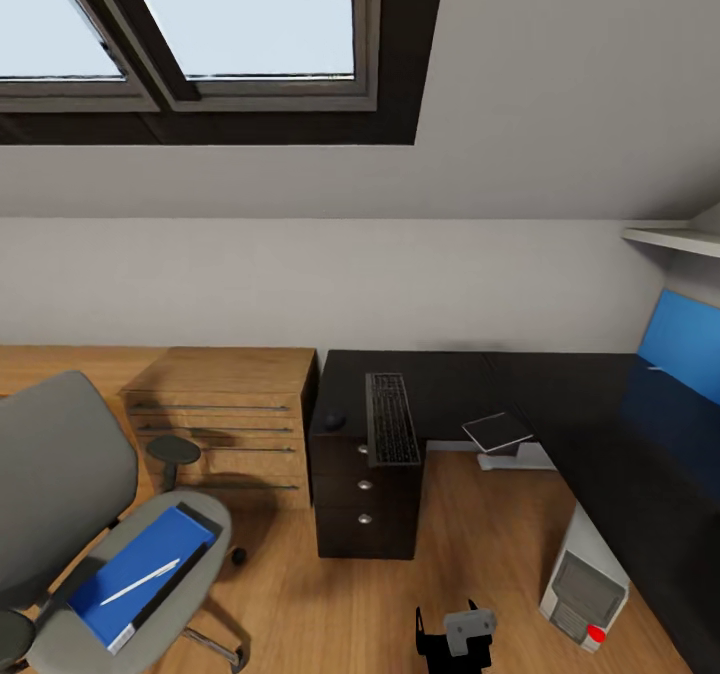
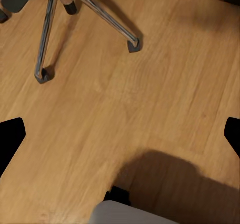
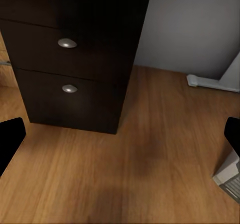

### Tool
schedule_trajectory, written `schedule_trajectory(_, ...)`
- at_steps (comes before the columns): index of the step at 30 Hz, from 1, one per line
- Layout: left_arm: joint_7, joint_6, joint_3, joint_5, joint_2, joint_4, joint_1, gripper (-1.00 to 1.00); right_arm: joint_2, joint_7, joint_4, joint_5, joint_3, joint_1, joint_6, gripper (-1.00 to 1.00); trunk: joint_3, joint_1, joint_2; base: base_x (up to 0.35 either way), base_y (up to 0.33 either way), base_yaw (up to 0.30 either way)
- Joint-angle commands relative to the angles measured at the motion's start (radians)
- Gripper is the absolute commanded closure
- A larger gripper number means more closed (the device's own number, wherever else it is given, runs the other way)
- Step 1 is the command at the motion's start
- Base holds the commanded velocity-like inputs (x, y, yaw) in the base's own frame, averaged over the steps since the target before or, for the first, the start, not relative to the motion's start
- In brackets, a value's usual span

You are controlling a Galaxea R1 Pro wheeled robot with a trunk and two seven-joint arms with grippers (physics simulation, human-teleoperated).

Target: In the bedroom, organize the workspace by keeping the computer under the desk, ensuring the monitor is on the desk, placing the keyboard on the desk next to the monitor, placing the mouse on the desk next to the keyboard, moving the folder from the swivel chair onto the desk next to the mouse, stacking the notebook on top of the folder with the pen on top of the notebook, and positioning the swivel chair next to the desk.

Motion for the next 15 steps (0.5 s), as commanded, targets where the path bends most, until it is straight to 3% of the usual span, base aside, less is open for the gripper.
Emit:
schedule_trajectory(1, 0.001, -0.003, 0.000, -0.010, -0.001, 0.000, -0.001, -1.00, 0.000, -0.006, 0.001, -0.005, 0.009, -0.001, -0.002, -1.00, -0.001, 0.000, -0.001, 0.057, 0.044, 0.000)
schedule_trajectory(7, -0.001, -0.006, -0.042, -0.008, -0.002, -0.001, -0.001, -1.00, 0.000, -0.006, 0.001, -0.006, 0.009, -0.001, -0.002, -1.00, -0.001, 0.000, -0.001, 0.024, 0.018, 0.000)
schedule_trajectory(13, 0.000, -0.007, -0.047, -0.004, -0.007, -0.020, -0.001, -1.00, -0.001, -0.006, 0.001, -0.006, 0.009, -0.001, -0.002, -1.00, -0.005, 0.004, -0.008, 0.001, 0.001, 0.000)
schedule_trajectory(14, 0.000, 0.092, -0.043, 0.001, -0.054, -0.302, -0.001, -1.00, -0.003, -0.009, -0.049, -0.007, 0.003, -0.003, -0.001, -1.00, -0.008, 0.008, -0.015, 0.000, 0.000, 0.000)
schedule_trajectory(15, 0.000, 0.127, -0.043, 0.001, -0.059, -0.335, -0.001, -1.00, -0.003, -0.010, -0.062, -0.008, 0.002, -0.003, 0.001, -1.00, -0.011, 0.012, -0.022, 0.000, 0.000, 0.000)
